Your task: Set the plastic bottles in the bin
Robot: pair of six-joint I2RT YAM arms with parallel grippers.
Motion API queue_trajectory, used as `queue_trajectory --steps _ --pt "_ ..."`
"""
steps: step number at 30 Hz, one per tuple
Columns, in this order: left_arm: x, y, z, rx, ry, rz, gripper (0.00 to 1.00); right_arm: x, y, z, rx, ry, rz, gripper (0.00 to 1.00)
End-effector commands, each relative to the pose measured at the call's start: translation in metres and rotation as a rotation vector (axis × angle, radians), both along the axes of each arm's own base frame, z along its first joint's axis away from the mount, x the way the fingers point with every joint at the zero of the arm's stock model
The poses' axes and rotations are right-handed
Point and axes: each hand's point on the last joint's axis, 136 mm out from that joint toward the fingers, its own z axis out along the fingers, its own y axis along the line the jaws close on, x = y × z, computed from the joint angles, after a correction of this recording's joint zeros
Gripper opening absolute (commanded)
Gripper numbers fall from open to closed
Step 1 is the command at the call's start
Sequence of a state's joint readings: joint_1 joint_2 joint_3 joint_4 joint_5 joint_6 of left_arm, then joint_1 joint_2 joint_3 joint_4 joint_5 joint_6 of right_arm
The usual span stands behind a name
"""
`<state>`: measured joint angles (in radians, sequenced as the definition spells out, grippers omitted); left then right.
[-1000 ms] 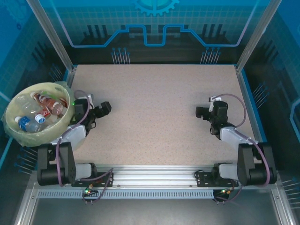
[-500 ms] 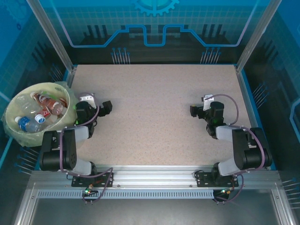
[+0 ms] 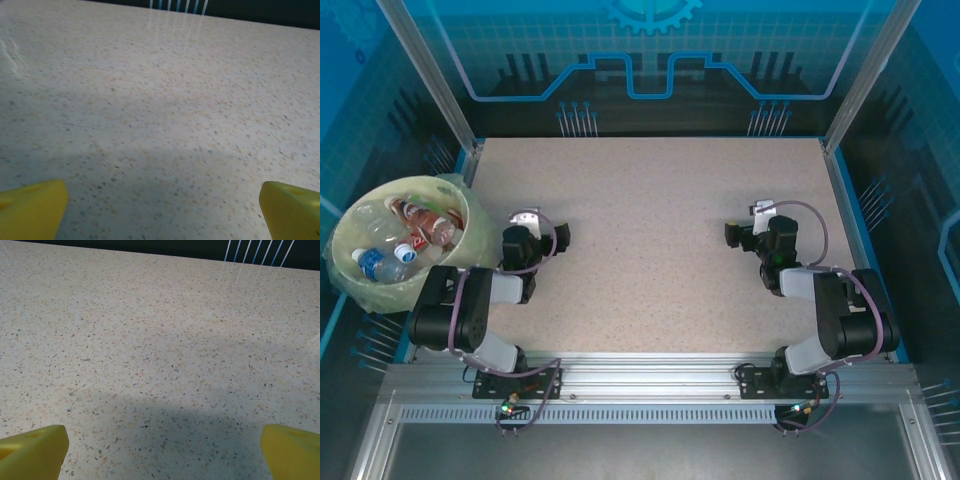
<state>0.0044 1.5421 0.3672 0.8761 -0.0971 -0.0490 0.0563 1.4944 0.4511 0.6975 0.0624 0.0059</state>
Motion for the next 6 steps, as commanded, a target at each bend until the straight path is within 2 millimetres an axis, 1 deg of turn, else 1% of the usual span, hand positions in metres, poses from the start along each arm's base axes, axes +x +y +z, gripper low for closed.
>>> queue_trajectory --steps 1,6 --pt "0.0045 0.0091 0.0132 0.041 -0.06 0.055 0.99 0.0012 0.0017 0.0021 -0.002 -0.02 0.014 1.0" --pt "0.0045 0.0089 0.013 0.044 -0.059 0.054 0.99 0.0013 0.0015 0.0019 -0.001 -0.019 0.014 1.0"
